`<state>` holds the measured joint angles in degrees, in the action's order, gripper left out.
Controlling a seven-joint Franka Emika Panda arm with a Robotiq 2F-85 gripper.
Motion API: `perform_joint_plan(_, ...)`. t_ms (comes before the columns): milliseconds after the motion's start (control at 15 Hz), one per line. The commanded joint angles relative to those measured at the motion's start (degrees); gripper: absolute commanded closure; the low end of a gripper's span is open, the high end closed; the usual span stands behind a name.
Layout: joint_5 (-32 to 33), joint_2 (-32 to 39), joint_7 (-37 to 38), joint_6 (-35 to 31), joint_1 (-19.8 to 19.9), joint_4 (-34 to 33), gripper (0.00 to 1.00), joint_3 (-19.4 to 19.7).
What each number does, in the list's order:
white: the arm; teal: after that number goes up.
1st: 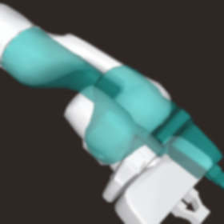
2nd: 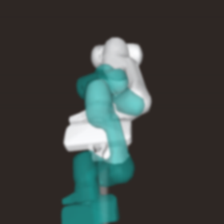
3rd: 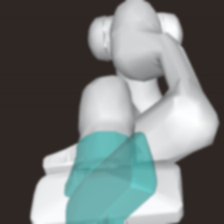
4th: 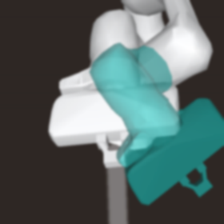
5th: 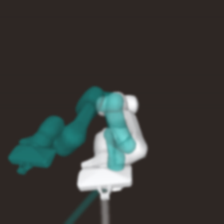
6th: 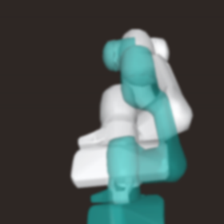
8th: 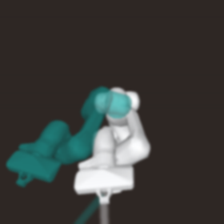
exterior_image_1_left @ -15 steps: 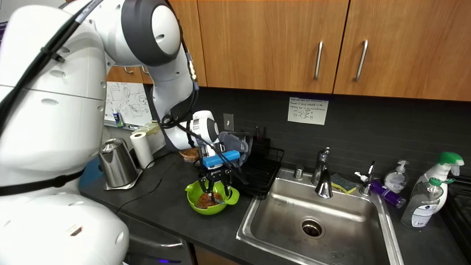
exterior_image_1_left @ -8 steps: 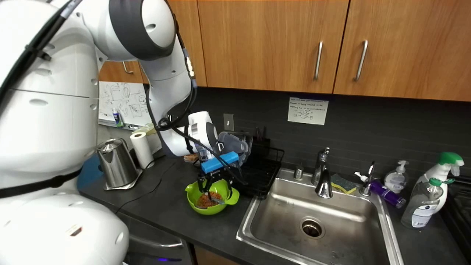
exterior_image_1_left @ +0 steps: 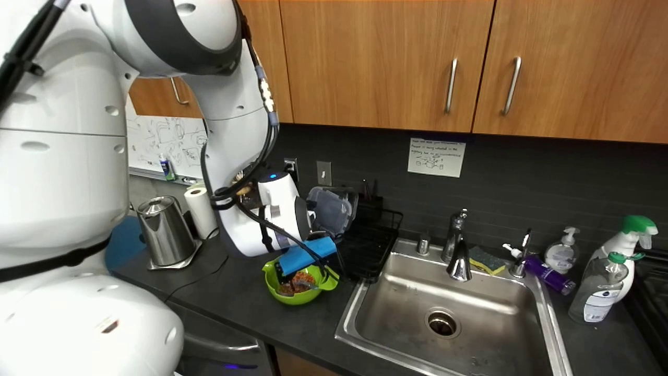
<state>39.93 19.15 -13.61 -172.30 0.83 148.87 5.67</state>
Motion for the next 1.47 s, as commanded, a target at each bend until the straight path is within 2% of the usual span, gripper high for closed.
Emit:
perform_joint_plan(0,6.36,-6.85,7.75,-2.06,-5.55,6.10,0.00,6.35)
perform_joint_plan(267,17.23,-14.74,19.58,0.17,-12.09,9.98,0.00,12.25)
perform_joint_plan(400,22.62,-18.12,25.50,1.01,-13.12,11.41,0.00,12.87)
perform_joint_plan(533,26.86,-20.15,30.17,0.70,-12.74,12.51,0.00,12.71)
perform_joint_plan(600,28.78,-17.17,32.99,-1.07,-12.08,10.20,0.00,12.08)
perform_joint_plan(1400,48.28,-16.56,51.78,-6.28,-9.57,10.30,0.00,14.05)
